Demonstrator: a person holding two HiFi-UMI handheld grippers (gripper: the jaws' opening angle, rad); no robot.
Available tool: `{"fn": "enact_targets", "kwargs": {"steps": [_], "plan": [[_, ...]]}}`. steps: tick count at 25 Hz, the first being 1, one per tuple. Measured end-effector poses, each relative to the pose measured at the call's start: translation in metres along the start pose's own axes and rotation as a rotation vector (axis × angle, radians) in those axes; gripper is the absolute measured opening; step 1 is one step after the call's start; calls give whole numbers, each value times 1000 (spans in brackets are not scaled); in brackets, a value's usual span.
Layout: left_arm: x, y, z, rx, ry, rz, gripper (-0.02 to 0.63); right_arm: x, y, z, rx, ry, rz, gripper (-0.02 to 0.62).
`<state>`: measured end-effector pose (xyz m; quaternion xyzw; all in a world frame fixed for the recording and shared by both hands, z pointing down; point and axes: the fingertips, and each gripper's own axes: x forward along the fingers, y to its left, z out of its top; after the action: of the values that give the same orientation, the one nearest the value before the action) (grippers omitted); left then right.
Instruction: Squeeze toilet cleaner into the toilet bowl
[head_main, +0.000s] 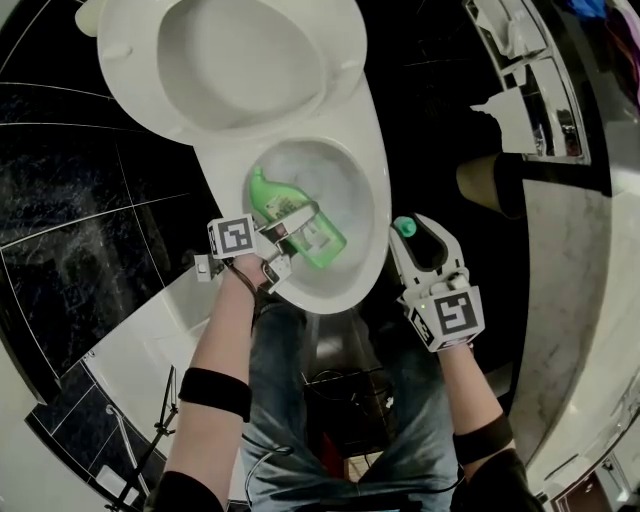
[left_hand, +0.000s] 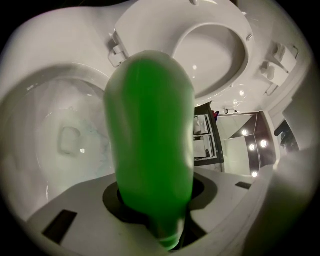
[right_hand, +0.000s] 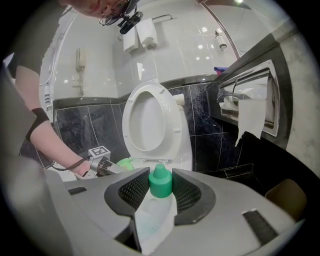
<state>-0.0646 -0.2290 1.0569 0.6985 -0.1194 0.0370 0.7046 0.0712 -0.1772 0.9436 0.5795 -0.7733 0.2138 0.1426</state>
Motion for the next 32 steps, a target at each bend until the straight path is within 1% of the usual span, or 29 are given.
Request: {"fn": "enact_targets", "kwargs": {"steps": [5, 8, 10, 16, 19, 23, 32], "plan": [[-16, 3, -2, -32, -50, -2, 178, 1, 7, 0, -9, 9, 17, 147], [-19, -1, -11, -31, -57, -22, 178, 0, 12, -1, -15, 19, 31, 147], [-22, -1, -17, -47, -67, -29, 178, 0, 17, 0, -20, 23, 41, 147], [-33, 0, -32, -76, -96, -28, 178, -2, 29, 7, -24, 28, 69, 147], [-36, -3, -36, -90, -126, -45, 178, -3, 27, 6, -38, 24, 70, 147], [-44, -2, -46, -110, -152, -40, 178, -7, 31, 5, -43, 26, 78, 147], [-61, -9, -71, -148, -214, -56, 178, -15, 35, 10, -53, 35, 80, 147]]}}
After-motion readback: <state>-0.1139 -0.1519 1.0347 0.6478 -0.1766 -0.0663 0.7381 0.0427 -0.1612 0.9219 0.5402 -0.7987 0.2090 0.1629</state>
